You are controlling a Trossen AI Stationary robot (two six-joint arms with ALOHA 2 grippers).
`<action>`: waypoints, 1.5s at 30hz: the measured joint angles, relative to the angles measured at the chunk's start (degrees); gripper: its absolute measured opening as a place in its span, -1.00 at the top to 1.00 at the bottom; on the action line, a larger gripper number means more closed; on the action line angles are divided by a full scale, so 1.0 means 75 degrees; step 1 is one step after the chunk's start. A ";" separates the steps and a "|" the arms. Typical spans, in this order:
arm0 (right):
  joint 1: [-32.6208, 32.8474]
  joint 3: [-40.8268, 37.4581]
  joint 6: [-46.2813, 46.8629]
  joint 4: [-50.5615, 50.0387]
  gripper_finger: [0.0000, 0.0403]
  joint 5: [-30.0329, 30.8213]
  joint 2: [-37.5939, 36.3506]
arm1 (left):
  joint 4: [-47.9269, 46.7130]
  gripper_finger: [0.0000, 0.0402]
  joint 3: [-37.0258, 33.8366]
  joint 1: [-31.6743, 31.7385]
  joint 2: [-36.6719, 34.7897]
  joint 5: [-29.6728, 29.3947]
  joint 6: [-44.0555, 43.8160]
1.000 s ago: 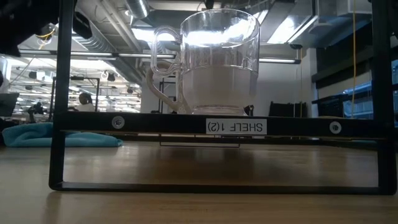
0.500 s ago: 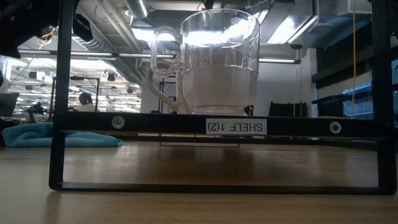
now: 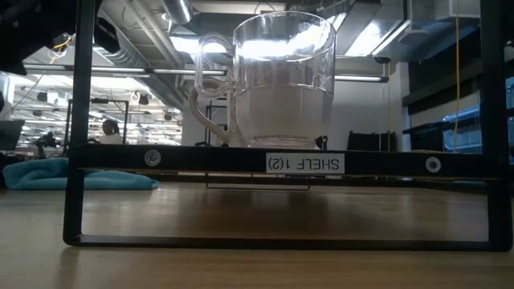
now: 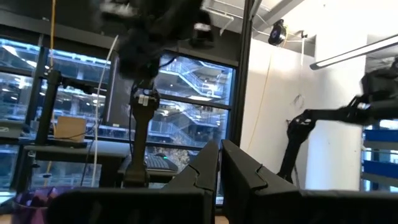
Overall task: Stack small to large cups/mugs on shelf
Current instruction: Return to Home Position
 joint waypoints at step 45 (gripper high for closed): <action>0.1248 -1.2042 -0.0245 0.2482 0.73 0.5199 -1.0797 | -0.0001 0.94 0.0000 0.0006 0.0000 0.0237 -0.0142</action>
